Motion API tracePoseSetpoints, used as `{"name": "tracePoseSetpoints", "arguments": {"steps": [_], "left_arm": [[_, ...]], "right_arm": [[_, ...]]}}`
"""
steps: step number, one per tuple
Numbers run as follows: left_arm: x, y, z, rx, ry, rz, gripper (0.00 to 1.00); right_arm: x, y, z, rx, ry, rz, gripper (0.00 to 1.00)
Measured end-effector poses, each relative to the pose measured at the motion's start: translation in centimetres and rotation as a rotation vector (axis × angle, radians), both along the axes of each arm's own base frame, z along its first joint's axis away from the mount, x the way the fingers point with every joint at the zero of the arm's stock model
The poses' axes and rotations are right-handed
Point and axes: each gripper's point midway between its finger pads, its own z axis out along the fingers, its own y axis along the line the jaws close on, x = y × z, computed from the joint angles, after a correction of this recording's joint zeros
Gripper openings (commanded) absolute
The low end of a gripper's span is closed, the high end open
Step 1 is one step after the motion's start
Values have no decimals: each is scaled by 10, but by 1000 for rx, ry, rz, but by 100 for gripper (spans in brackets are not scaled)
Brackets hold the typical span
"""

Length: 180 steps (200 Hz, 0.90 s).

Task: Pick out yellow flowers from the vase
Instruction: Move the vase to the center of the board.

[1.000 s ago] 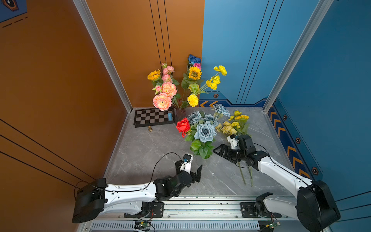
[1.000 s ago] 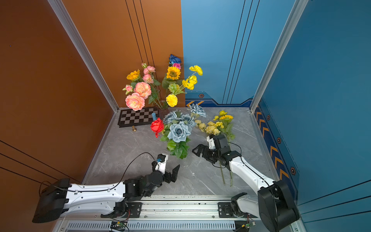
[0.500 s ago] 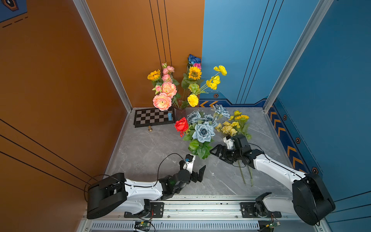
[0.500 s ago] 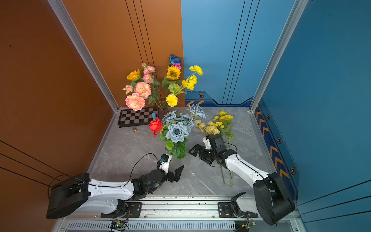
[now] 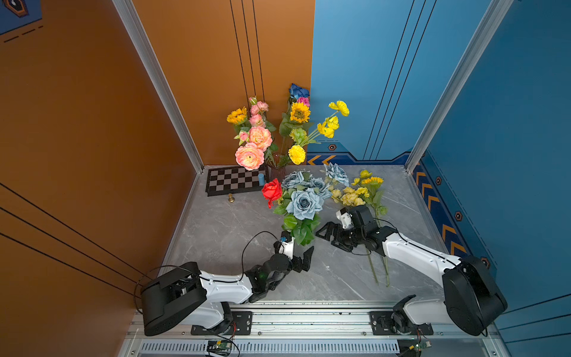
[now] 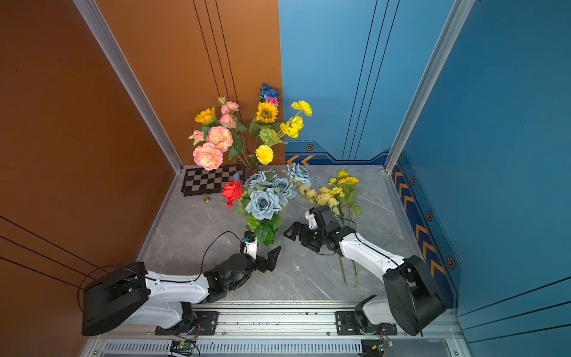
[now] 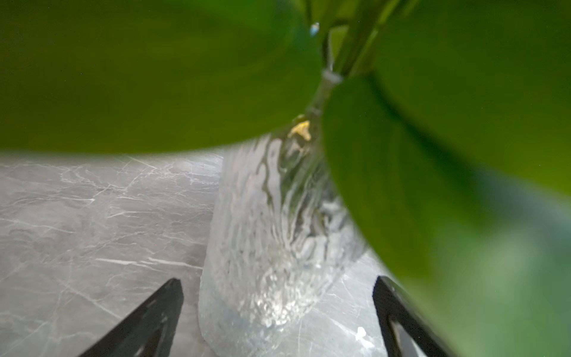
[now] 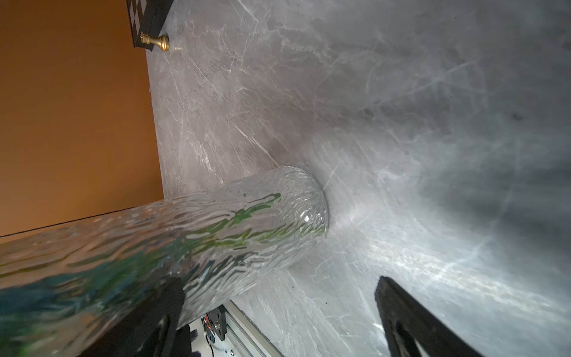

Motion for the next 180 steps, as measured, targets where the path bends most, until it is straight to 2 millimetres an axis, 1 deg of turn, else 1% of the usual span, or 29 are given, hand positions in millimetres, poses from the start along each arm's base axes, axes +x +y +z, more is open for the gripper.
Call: {"name": "tracePoseSetpoints", "arguments": {"steps": [21, 57, 93, 122, 154, 180], "left_arm": [[-2, 9, -1, -17, 8, 14, 98], [-5, 27, 2, -56, 2, 51, 99], [-7, 50, 2, -91, -8, 104, 100], [-7, 67, 1, -112, -14, 150, 99], [-4, 77, 3, -138, -14, 189, 99], [1, 85, 5, -157, -11, 227, 98]], "right_arm": [[-1, 12, 1, -5, -1, 19, 100], [2, 31, 1, 2, -2, 45, 100], [8, 47, 2, 2, -8, 54, 100], [8, 62, 3, 7, -7, 76, 100], [12, 78, 4, 9, -12, 99, 100], [13, 96, 4, 7, -13, 117, 100]]}}
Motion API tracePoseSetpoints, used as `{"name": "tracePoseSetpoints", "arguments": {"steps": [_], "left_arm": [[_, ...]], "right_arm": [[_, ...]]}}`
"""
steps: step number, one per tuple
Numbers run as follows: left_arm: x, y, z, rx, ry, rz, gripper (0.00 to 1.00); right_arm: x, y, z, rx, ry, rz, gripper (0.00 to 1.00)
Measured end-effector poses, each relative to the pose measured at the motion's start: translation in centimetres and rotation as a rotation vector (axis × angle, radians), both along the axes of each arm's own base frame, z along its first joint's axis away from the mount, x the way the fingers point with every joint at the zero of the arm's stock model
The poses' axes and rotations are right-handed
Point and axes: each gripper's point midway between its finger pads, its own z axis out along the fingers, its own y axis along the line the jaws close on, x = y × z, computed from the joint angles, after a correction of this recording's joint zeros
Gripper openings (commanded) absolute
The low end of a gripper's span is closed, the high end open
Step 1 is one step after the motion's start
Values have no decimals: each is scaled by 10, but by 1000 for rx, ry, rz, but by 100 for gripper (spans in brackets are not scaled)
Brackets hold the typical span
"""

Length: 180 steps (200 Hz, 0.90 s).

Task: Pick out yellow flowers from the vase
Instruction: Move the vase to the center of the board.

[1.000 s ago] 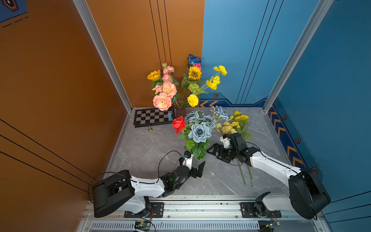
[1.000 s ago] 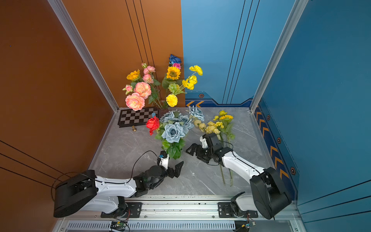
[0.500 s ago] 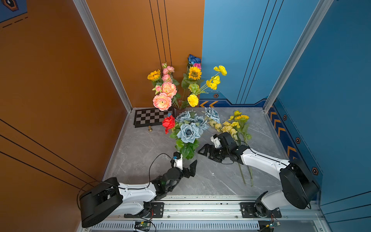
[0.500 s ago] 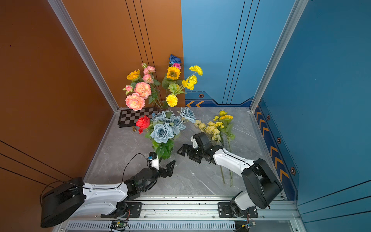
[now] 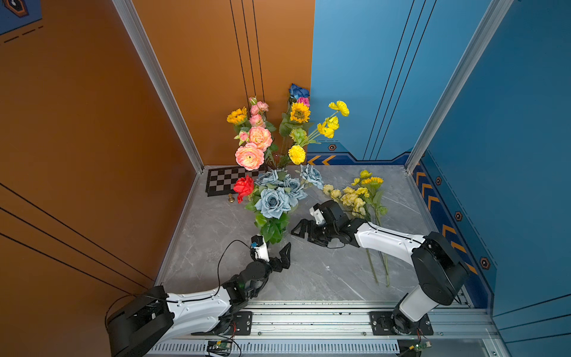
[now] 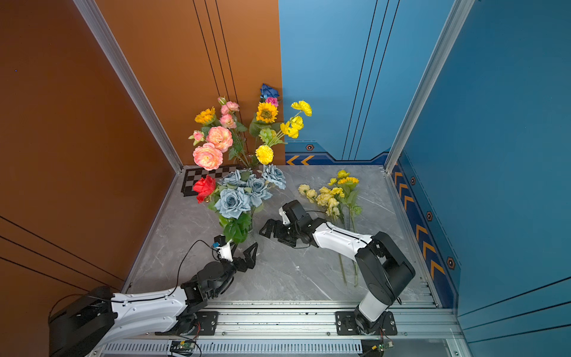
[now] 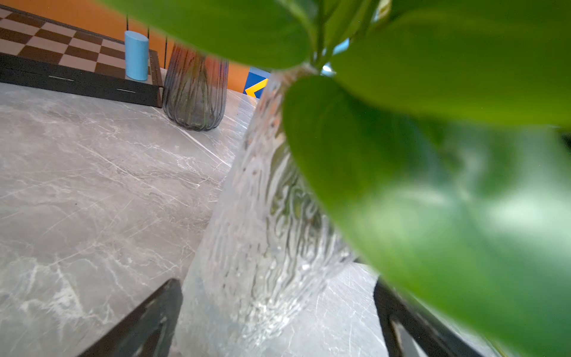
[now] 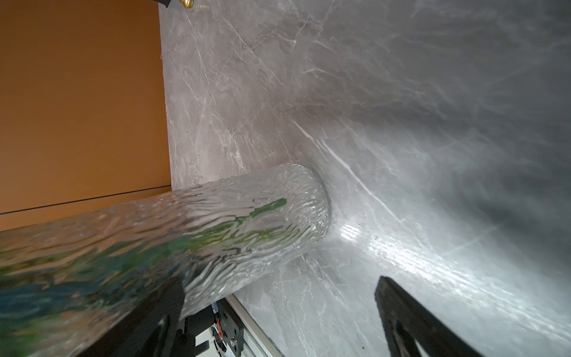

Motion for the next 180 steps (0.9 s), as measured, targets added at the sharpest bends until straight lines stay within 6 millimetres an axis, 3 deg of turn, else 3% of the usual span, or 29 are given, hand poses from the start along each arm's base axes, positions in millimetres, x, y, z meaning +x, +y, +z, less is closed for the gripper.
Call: {"name": "tracePoseSetpoints", "arguments": {"steps": [67, 180], "left_arm": [[8, 29, -12, -20, 32, 114, 97], [23, 81, -15, -35, 66, 306, 96]], "right_arm": [[10, 36, 0, 15, 4, 21, 100], [37, 89, -3, 59, -7, 35, 100]]}}
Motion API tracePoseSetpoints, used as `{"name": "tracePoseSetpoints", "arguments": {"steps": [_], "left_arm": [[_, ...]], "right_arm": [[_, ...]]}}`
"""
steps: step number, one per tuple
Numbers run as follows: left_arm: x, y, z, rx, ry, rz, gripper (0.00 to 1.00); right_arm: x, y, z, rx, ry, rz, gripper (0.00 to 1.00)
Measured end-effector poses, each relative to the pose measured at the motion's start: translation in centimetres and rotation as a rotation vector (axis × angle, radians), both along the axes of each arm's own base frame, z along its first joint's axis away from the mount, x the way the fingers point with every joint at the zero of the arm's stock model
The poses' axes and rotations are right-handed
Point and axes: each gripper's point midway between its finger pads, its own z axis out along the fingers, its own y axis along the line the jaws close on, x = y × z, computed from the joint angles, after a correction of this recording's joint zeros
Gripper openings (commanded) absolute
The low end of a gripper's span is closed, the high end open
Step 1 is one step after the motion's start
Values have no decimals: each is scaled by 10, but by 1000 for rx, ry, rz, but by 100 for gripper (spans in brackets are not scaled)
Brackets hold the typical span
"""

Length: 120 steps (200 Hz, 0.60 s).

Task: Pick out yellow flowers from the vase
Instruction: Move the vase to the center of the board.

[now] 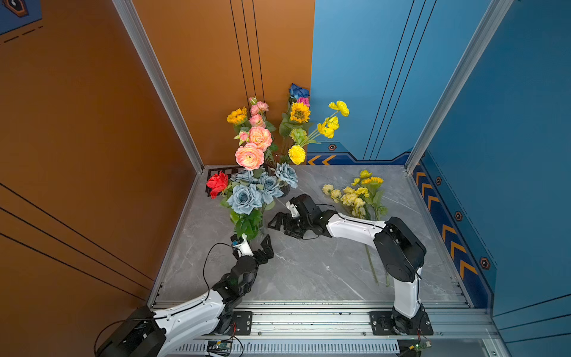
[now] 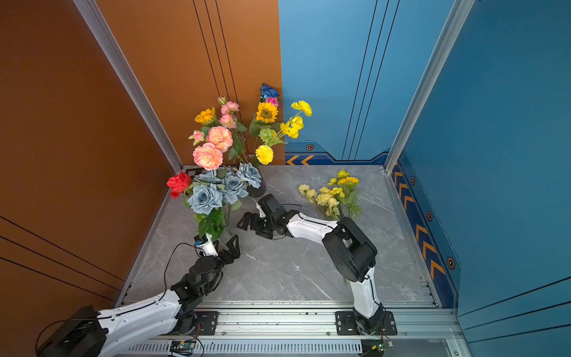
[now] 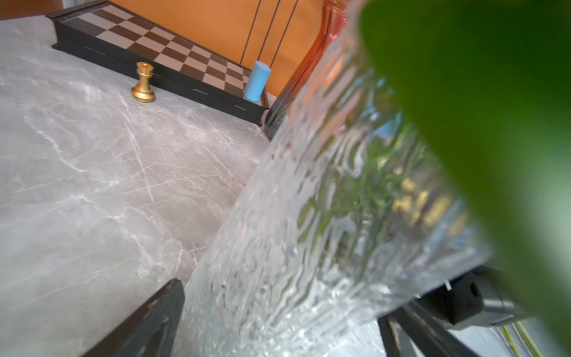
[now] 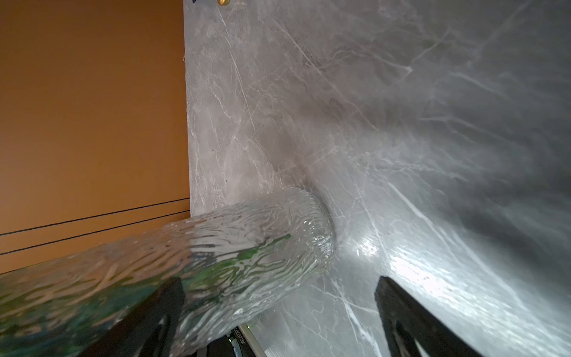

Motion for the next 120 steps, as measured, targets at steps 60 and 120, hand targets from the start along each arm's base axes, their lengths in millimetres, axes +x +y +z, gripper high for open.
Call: {"name": "tracePoseSetpoints", "arguments": {"steps": [60, 120], "left_arm": [[16, 13, 7, 8, 17, 74, 97], [28, 32, 9, 8, 29, 156, 97]], "right_arm": [[16, 18, 13, 32, -30, 1, 100], [22, 14, 12, 12, -23, -4, 100]]}}
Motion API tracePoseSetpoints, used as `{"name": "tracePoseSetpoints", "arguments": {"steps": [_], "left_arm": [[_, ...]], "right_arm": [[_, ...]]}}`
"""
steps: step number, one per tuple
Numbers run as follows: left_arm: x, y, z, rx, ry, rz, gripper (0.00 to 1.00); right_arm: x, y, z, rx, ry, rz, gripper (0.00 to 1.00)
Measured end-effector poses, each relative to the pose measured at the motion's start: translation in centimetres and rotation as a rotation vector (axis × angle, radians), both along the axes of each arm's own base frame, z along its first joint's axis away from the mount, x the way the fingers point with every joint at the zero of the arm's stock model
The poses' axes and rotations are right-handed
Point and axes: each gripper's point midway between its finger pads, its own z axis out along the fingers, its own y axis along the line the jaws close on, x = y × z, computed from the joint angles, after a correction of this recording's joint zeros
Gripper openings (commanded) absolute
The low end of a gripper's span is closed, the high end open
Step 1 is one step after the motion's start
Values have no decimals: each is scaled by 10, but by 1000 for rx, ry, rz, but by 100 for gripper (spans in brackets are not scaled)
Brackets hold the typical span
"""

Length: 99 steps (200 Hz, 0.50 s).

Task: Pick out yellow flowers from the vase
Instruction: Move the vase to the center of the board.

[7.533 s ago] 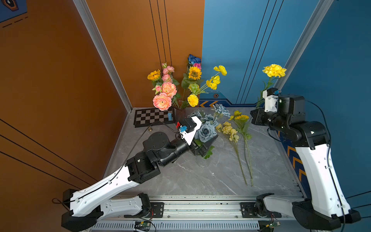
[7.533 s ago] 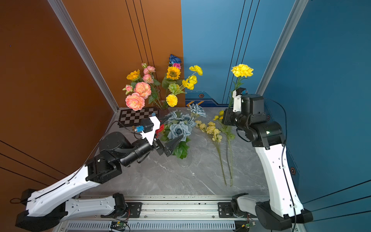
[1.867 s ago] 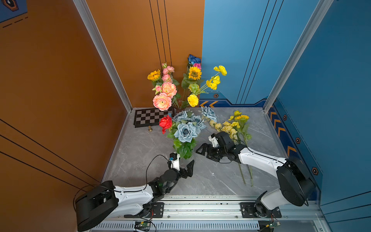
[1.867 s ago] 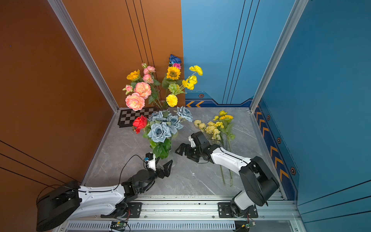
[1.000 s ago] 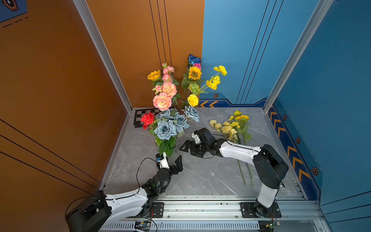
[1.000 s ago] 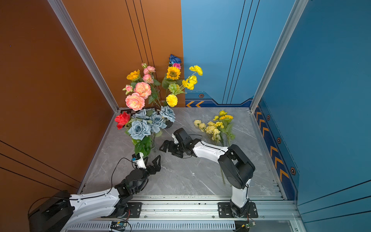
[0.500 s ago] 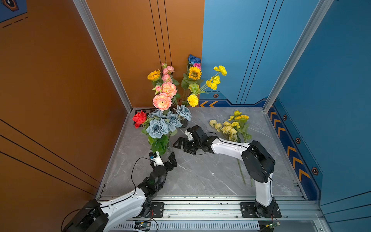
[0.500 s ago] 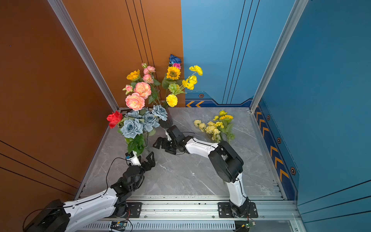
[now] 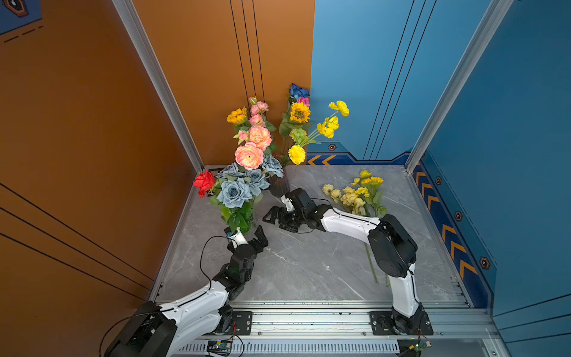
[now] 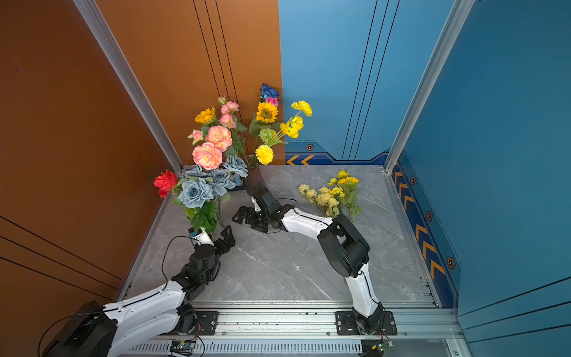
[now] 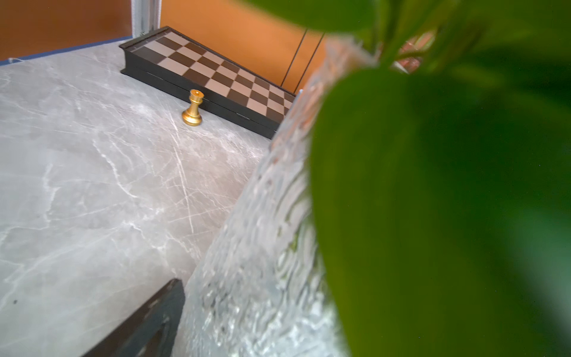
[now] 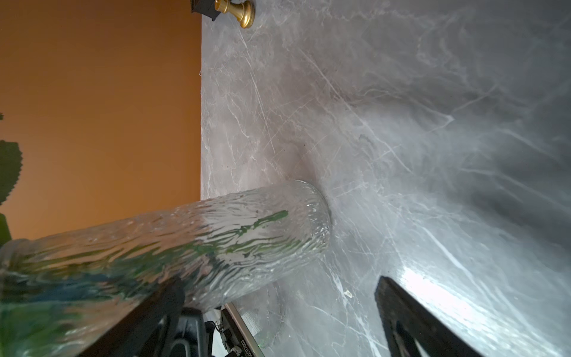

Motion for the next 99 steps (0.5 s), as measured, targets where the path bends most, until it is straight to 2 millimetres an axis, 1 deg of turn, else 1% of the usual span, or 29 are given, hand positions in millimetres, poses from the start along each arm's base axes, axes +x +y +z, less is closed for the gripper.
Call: {"name": "tracePoseSetpoints", "arguments": {"steps": [63, 84, 99], "left_arm": [[8, 28, -5, -7, 21, 104, 96], [9, 33, -5, -10, 21, 122, 98], [9, 32, -3, -16, 15, 115, 99]], "right_arm": [[7, -11, -5, -28, 2, -7, 100], [10, -18, -8, -45, 0, -8, 100], [12, -23, -10, -61, -2, -6, 100]]}}
